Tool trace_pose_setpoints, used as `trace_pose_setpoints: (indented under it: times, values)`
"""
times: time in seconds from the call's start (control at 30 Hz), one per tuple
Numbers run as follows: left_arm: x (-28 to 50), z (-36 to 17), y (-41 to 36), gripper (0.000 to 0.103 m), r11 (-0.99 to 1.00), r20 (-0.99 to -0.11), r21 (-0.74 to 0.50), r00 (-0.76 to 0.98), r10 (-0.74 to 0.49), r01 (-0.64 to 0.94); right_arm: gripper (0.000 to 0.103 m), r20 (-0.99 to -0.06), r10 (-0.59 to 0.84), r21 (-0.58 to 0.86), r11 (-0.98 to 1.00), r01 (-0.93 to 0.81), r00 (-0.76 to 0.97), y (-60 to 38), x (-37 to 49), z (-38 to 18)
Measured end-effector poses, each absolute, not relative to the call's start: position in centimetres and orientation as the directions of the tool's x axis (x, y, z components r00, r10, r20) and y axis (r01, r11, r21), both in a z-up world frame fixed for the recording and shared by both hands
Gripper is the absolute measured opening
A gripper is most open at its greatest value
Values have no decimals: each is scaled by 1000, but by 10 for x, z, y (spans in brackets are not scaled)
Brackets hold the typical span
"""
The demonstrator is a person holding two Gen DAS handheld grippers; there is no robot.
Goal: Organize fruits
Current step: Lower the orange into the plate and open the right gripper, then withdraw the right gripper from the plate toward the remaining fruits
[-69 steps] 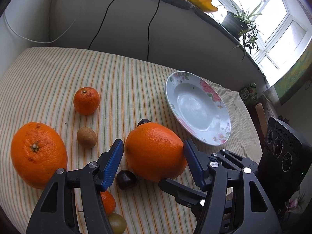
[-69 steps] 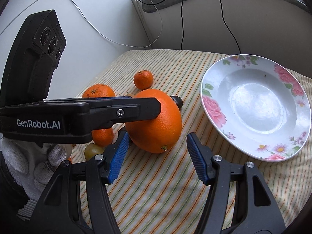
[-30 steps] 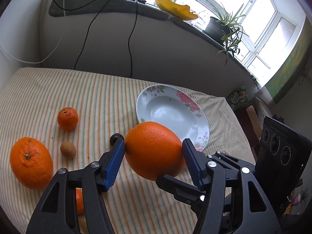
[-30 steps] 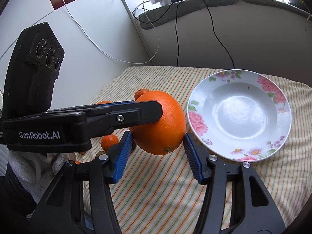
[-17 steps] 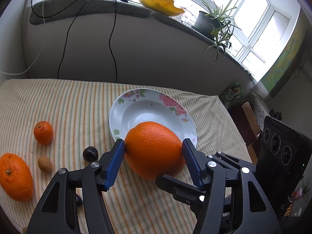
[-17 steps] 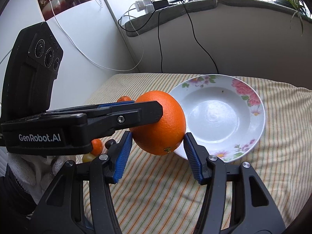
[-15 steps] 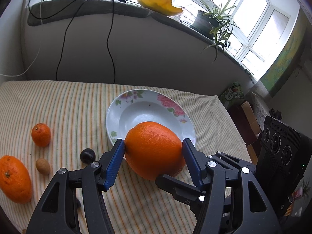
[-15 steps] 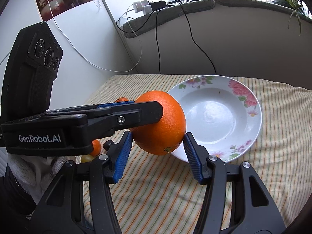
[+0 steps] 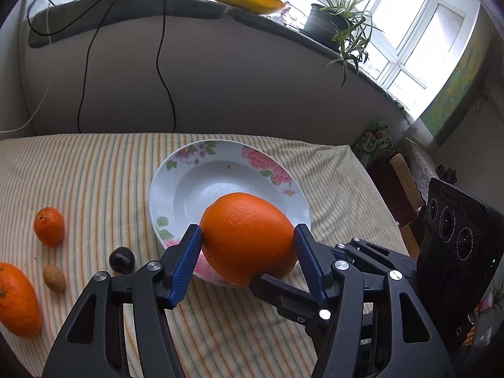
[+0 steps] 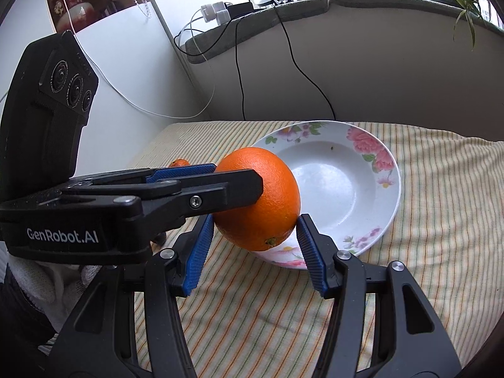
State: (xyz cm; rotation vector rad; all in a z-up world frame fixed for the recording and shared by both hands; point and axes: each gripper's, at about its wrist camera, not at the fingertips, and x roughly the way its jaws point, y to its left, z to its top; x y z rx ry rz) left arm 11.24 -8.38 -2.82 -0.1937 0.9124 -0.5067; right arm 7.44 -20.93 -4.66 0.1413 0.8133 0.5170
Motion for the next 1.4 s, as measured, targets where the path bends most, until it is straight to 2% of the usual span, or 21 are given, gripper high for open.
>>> trace_pose_setpoints:
  times: [0.03, 0.1, 0.17, 0.4, 0.5, 0.6, 0.67, 0.8, 0.9, 0.97, 1.17, 1.4]
  values:
    - [112, -29, -85, 53, 864, -709, -370, 497, -501, 343, 57, -656, 485, 311, 872, -378, 578, -211, 76, -46]
    - [110, -29, -89, 49, 860, -704, -365, 499, -505, 356, 50, -649, 505, 331, 861, -386, 570, -214, 80, -45]
    - [110, -25, -92, 44, 856, -701, -367, 496, -512, 364, 36, -643, 520, 335, 852, -404, 563, -213, 81, -43]
    - [107, -20, -90, 44, 862, -700, -347, 510, -500, 369, 36, -644, 489, 312, 870, -382, 588, -216, 80, -40]
    - [105, -18, -87, 44, 865, -698, -344, 517, -495, 364, 40, -642, 483, 315, 874, -369, 595, -220, 76, -41]
    - [101, -17, -84, 44, 870, -696, -332, 527, -487, 365, 48, -643, 473, 303, 879, -368, 602, -220, 72, -40]
    - [99, -15, -84, 44, 874, -695, -323, 535, -479, 363, 57, -642, 463, 290, 885, -366, 611, -221, 68, -39]
    - [94, -13, -79, 44, 884, -692, -307, 554, -462, 353, 63, -639, 453, 286, 890, -355, 621, -222, 67, -37]
    - [91, -12, -74, 49, 895, -693, -293, 570, -441, 336, 67, -637, 444, 284, 895, -344, 630, -225, 64, -37]
    - [88, -12, -70, 60, 904, -693, -283, 582, -425, 322, 72, -633, 442, 284, 897, -340, 636, -226, 63, -35]
    - [79, -13, -55, 70, 925, -686, -262, 621, -380, 277, 76, -632, 426, 268, 904, -333, 648, -225, 58, -32]
    - [63, -13, -31, 70, 942, -661, -242, 671, -336, 233, 76, -634, 422, 271, 906, -324, 648, -220, 56, -34]
